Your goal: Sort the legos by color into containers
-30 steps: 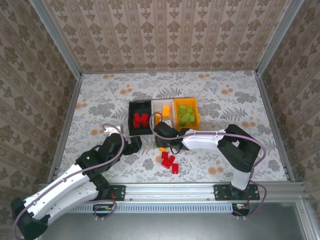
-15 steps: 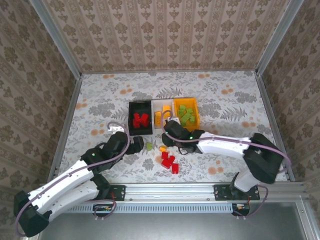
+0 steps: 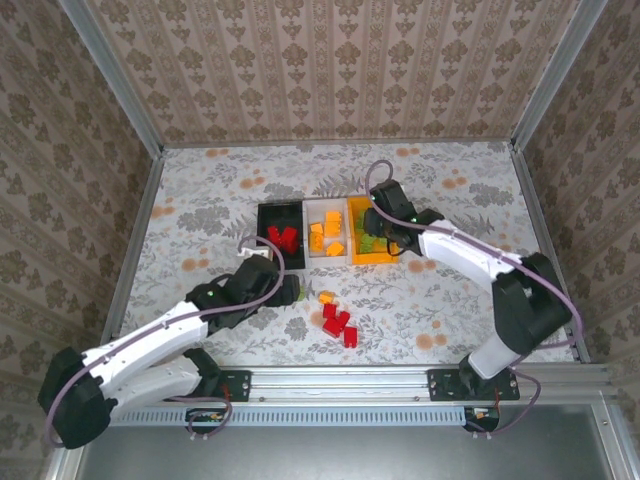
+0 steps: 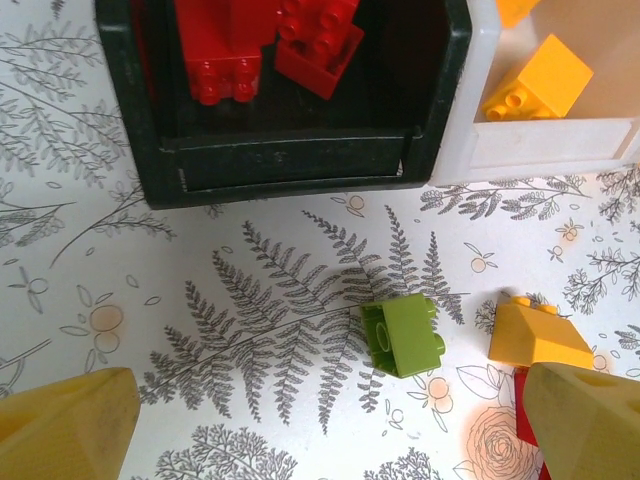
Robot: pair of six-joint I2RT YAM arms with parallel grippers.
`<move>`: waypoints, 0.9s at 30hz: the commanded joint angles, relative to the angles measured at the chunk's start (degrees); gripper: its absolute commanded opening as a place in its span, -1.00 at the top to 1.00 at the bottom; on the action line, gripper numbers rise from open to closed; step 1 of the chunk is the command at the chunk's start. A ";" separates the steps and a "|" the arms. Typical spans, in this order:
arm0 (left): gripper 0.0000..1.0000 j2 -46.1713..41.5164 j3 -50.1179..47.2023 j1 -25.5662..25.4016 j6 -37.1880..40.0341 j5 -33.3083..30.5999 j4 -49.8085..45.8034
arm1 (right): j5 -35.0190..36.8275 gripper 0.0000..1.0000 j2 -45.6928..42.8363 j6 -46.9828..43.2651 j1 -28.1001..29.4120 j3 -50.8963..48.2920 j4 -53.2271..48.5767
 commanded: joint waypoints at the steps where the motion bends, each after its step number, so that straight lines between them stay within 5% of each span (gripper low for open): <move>1: -1.00 2.85 2.13 0.28 2.88 1.87 1.52 | -1.89 0.25 4.14 -1.77 -0.74 4.58 -4.22; 4: -0.92 6.39 3.18 0.33 4.14 2.74 2.38 | -2.29 -0.29 6.43 -1.91 -0.93 7.26 -5.72; 7: -0.78 10.64 4.76 0.25 5.08 2.90 2.51 | -3.09 -0.45 4.80 -2.16 -0.93 6.87 -4.55; 21: -0.24 29.54 9.26 -0.86 5.99 4.99 8.68 | -4.24 -0.48 -12.94 -1.54 0.04 -5.23 -0.88; 27: 0.31 30.25 9.34 -2.22 5.28 3.90 8.32 | -2.99 -0.48 -20.26 -0.98 0.03 -9.20 -1.05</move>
